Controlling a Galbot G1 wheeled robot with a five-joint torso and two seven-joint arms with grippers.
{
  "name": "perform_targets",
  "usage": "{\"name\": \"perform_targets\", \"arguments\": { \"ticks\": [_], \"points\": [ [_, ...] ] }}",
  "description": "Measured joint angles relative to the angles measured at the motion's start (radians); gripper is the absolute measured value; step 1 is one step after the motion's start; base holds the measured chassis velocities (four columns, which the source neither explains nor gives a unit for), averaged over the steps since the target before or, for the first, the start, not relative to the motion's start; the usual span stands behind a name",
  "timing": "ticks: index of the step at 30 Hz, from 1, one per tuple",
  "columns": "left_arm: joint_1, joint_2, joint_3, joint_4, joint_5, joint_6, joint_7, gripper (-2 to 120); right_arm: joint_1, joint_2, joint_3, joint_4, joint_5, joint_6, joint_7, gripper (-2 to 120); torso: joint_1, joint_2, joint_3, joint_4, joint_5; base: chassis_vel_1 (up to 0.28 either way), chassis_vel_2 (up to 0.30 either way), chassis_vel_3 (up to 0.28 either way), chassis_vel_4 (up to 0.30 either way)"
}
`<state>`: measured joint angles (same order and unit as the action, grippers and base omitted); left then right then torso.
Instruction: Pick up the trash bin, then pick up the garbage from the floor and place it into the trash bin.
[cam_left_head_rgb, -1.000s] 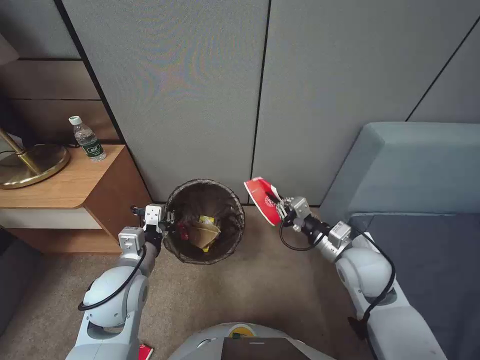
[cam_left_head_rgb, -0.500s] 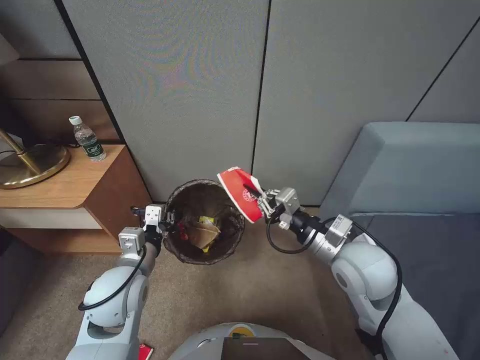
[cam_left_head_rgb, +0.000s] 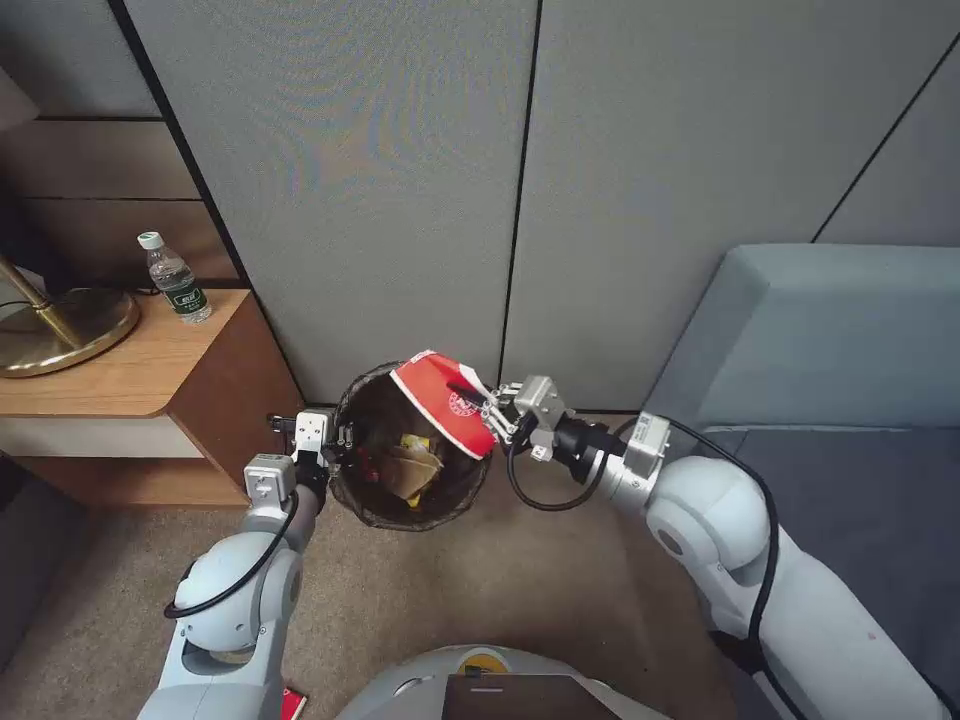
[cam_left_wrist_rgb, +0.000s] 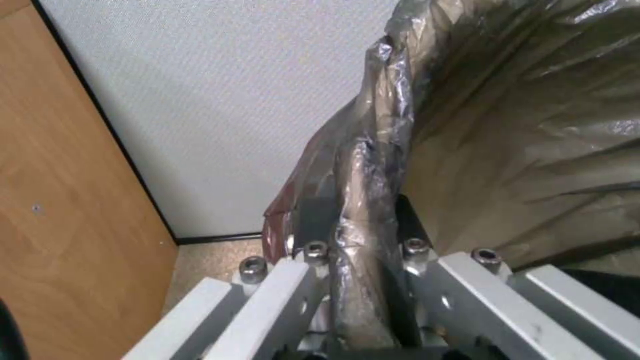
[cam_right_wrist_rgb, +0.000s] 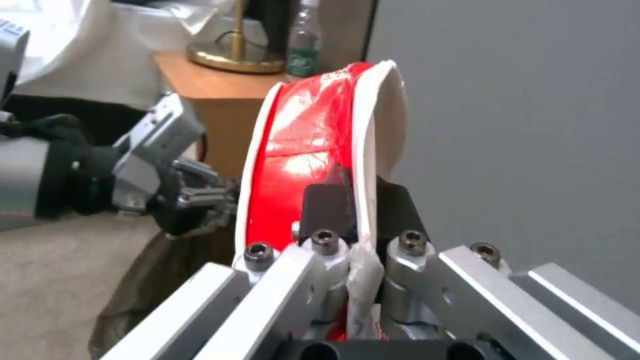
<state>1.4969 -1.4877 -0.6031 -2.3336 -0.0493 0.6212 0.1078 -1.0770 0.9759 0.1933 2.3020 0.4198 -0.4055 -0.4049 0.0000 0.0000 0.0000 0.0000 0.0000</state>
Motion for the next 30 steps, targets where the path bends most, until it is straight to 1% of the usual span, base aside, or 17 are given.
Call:
{"name": "perform_targets", "arguments": {
  "ticks": [2, 3, 7, 16, 18, 19, 20, 23, 24, 27, 28, 30],
  "points": [
    [-0.001, -0.002, 0.004, 0.001, 0.003, 0.000, -0.001, 3, 0.046, -0.002, -0.051, -0.025, 0.008, -0.004, 0.002, 0, 0.000, 0.000, 0.000, 0.0000, 0.0000, 0.000, 0.000, 0.000, 0.000],
    [-0.001, -0.002, 0.004, 0.001, 0.003, 0.000, -0.001, 3, 0.046, -0.002, -0.051, -0.025, 0.008, -0.004, 0.002, 0, 0.000, 0.000, 0.000, 0.0000, 0.0000, 0.000, 0.000, 0.000, 0.000],
    [-0.003, -0.005, 0.006, 0.002, 0.009, 0.002, -0.001, 3, 0.085, 0.005, -0.108, -0.060, 0.021, -0.010, 0.010, 0, 0.000, 0.000, 0.000, 0.0000, 0.0000, 0.000, 0.000, 0.000, 0.000],
    [-0.005, -0.007, 0.010, 0.007, 0.015, 0.002, -0.002, 3, 0.095, 0.021, -0.160, -0.117, -0.015, -0.007, 0.010, 0, 0.000, 0.000, 0.000, -0.0001, -0.0001, 0.000, 0.000, 0.000, 0.000],
    [-0.006, -0.007, 0.011, 0.007, 0.016, 0.002, -0.002, 3, 0.095, 0.038, -0.173, -0.144, -0.038, -0.004, 0.015, 1, 0.000, 0.000, 0.000, -0.0001, -0.0001, 0.000, 0.000, 0.000, 0.000],
    [-0.006, -0.006, 0.010, 0.006, 0.016, 0.002, -0.001, 3, 0.095, 0.044, -0.174, -0.153, -0.049, -0.004, 0.023, 4, 0.000, 0.000, 0.000, 0.0000, 0.0000, 0.000, 0.000, 0.000, 0.000],
    [-0.006, -0.006, 0.010, 0.006, 0.016, 0.002, -0.001, 3, 0.095, 0.044, -0.174, -0.153, -0.049, -0.004, 0.023, 4, 0.000, 0.000, 0.000, 0.0000, 0.0000, 0.000, 0.000, 0.000, 0.000],
    [-0.006, -0.005, 0.006, 0.005, 0.016, 0.003, -0.001, 3, 0.095, 0.058, -0.177, -0.172, -0.061, -0.003, 0.051, 18, 0.000, 0.000, 0.000, 0.0000, -0.0001, 0.000, 0.000, 0.000, 0.000],
    [-0.006, -0.005, 0.006, 0.005, 0.016, 0.003, -0.001, 3, 0.095, 0.058, -0.177, -0.172, -0.061, -0.003, 0.051, 18, 0.000, 0.000, 0.000, 0.0000, -0.0001, 0.000, 0.000, 0.000, 0.000],
    [-0.007, -0.005, 0.007, 0.004, 0.015, 0.003, -0.001, 3, 0.095, 0.067, -0.177, -0.182, -0.083, 0.001, 0.058, 32, 0.000, 0.000, 0.000, 0.0000, -0.0001, 0.000, 0.000, 0.000, 0.000],
    [-0.007, -0.005, 0.007, 0.004, 0.015, 0.003, -0.001, 3, 0.095, 0.067, -0.177, -0.182, -0.083, 0.001, 0.058, 32, 0.000, 0.000, 0.000, 0.0000, -0.0001, 0.000, 0.000, 0.000, 0.000],
    [-0.007, -0.004, 0.008, 0.004, 0.015, 0.004, -0.001, 3, 0.094, 0.071, -0.178, -0.183, -0.086, 0.001, 0.064, 43, 0.000, 0.000, 0.000, 0.0000, -0.0001, 0.000, 0.000, 0.000, 0.000]
  ]
}}
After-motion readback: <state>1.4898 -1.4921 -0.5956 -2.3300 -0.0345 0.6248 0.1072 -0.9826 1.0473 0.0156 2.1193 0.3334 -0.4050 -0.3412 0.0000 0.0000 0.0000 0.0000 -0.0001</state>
